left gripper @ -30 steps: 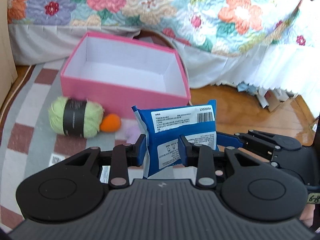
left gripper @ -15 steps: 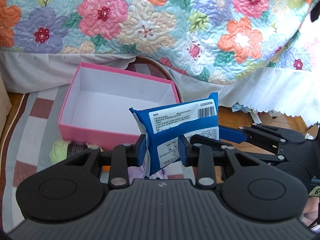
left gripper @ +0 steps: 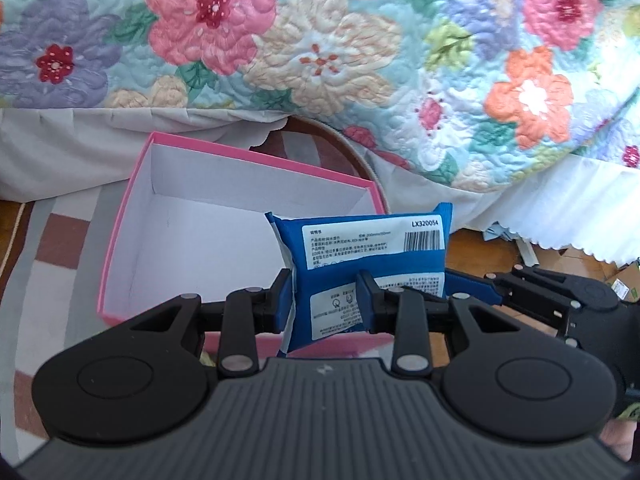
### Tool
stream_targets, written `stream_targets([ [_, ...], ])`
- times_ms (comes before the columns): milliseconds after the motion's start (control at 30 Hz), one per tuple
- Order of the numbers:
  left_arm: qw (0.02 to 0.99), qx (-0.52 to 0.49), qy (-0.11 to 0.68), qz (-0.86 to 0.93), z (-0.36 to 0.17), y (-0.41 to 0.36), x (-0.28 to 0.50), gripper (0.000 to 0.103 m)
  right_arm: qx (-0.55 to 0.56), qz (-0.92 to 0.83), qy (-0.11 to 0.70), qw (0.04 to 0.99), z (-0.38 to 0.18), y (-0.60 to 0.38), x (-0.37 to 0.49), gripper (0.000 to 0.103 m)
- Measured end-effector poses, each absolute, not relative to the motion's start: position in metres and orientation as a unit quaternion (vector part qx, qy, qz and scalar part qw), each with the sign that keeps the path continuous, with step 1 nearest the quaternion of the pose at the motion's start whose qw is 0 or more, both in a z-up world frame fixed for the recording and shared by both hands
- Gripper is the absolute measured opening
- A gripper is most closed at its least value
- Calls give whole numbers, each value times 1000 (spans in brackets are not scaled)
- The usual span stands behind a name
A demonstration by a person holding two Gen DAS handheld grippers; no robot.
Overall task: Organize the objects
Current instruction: 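Lift the blue wet-wipe pack with the left tool into the pink box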
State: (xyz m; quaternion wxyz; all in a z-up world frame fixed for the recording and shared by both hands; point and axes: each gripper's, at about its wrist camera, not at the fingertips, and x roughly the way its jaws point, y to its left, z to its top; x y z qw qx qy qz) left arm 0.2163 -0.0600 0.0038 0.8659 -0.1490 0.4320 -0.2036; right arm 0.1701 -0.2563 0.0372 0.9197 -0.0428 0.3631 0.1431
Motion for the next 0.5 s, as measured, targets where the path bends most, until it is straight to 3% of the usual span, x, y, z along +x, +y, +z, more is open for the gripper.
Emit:
stream_targets([
  [500,831,-152,498,-195,-79,-96,319,33,-58,92,443,890,-40,-266,261,36],
])
